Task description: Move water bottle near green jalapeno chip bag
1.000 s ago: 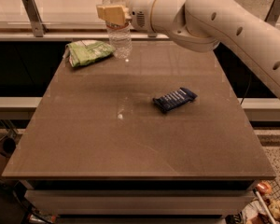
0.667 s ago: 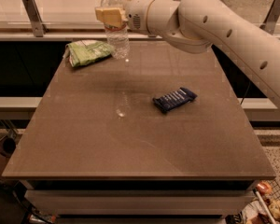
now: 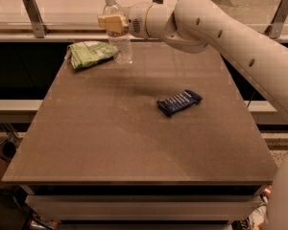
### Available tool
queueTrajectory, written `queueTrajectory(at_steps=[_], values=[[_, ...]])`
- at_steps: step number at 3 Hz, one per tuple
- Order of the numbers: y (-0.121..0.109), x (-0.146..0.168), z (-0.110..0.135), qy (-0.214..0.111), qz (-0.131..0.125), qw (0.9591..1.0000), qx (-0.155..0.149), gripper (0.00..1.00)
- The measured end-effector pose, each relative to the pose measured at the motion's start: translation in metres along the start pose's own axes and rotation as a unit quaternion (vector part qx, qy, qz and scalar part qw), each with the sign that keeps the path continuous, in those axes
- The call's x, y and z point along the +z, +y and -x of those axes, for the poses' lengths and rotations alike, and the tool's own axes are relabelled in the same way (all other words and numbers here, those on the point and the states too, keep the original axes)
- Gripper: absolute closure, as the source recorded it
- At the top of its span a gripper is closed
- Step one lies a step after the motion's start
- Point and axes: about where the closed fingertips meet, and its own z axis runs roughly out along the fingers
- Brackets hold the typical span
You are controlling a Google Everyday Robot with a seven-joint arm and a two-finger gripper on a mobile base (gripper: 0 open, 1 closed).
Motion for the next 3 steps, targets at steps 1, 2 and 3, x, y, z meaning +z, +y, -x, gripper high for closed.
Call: queueTrajectory(at_steps=[1,2,3], values=[[-0.012,0.013,-0.014,0.012,0.004,0.9998,0.013,1.0],[-0.022,0.025,-0.024,0.008,0.01,0.9996,0.026,1.0],[-0.031,0.035,-0.034,-0.004,0.01,0.9991,0.042,1.0]])
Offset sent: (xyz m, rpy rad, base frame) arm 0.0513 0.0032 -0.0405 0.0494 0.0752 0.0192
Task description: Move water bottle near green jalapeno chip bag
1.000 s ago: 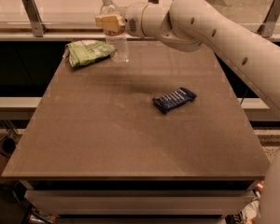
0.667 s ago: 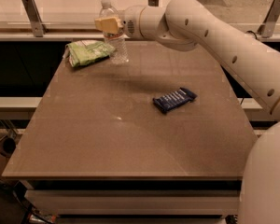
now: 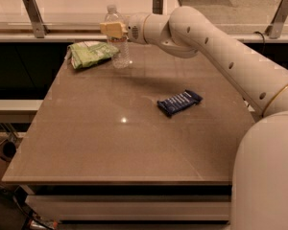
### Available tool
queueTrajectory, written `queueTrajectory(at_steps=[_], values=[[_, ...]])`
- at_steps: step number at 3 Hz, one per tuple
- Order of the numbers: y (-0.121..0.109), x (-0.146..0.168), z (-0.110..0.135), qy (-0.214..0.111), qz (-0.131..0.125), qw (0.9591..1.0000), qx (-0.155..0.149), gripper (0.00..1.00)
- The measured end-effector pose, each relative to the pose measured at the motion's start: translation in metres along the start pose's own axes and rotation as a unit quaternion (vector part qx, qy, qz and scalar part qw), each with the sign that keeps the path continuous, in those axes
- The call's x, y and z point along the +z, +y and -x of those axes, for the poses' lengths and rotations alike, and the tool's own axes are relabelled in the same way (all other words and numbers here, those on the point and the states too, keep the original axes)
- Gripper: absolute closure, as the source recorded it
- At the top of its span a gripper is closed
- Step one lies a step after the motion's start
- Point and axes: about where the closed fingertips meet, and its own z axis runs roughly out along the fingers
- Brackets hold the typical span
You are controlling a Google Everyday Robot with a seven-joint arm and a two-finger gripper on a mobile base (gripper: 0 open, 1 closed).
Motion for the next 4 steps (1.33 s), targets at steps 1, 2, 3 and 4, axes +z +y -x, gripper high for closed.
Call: queueTrajectory(at_steps=[1,2,3,4], values=[[-0.0113,0.005,-0.0071,-0.015,-0.009,0.9998,0.013,1.0],[-0.0203,0.0052,-0.0119,-0.027,-0.02,0.9992,0.02,1.0],[-0.0178,0.0077,-0.012,-0.027,-0.017,0.9993,0.021,0.81],[-0.0158,0.0098,-0.0122,-0.027,-0.016,0.9993,0.021,0.57]])
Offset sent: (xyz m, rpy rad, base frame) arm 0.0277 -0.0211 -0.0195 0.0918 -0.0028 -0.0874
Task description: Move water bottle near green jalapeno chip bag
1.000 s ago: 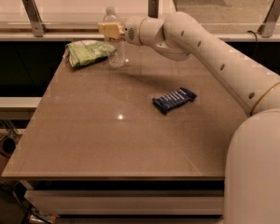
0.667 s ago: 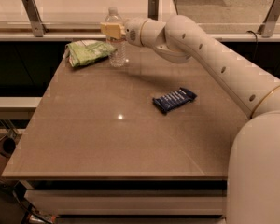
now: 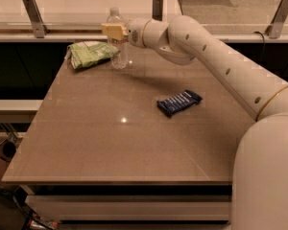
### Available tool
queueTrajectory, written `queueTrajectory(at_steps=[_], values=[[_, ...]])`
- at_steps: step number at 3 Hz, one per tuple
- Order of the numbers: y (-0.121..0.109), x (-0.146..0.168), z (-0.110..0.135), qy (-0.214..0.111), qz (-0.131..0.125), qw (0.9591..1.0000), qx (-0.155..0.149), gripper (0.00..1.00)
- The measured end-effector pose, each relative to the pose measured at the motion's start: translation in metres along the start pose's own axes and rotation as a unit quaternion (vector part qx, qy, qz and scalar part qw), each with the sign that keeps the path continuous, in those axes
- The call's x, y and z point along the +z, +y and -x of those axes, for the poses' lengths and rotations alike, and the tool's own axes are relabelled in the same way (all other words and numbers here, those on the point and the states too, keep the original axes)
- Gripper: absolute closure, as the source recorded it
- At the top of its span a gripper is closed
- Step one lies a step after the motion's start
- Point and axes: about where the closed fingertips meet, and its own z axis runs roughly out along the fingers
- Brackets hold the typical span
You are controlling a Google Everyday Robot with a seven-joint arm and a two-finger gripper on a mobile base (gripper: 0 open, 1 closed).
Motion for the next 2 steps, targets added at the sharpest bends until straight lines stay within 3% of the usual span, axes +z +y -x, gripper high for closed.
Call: queueTrajectory(at_steps=[2], values=[[0.004,0.0039,-0.0007,0.0,0.004,1.0,0.001,0.13]])
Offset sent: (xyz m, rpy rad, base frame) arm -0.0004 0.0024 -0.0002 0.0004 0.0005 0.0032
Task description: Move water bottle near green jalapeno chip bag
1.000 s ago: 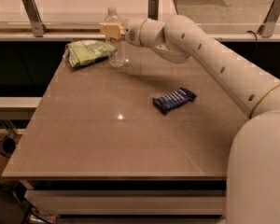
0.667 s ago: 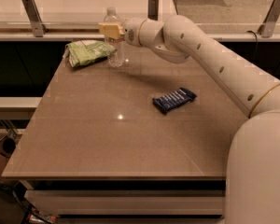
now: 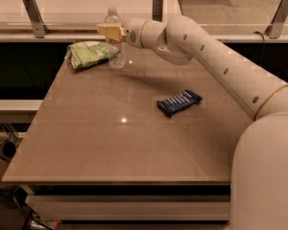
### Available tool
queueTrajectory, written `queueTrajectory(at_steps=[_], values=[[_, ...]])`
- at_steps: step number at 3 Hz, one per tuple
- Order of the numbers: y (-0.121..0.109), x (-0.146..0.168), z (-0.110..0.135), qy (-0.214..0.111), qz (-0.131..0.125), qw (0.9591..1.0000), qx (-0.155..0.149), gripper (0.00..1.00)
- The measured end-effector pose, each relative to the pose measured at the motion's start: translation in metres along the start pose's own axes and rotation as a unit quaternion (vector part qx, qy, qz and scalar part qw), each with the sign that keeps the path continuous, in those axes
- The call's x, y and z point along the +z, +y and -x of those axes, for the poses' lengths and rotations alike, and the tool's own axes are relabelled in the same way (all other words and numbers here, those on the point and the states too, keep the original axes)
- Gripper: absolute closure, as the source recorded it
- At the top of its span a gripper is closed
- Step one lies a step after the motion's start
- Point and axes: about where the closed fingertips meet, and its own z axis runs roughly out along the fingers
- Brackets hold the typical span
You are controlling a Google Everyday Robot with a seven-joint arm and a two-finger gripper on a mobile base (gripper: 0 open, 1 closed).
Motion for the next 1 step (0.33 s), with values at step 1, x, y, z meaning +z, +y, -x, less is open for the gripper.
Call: queueTrajectory(at_steps=[1], values=[[0.0019,0.0019,-0.0004,0.0,0.002,1.0,0.0,0.0]])
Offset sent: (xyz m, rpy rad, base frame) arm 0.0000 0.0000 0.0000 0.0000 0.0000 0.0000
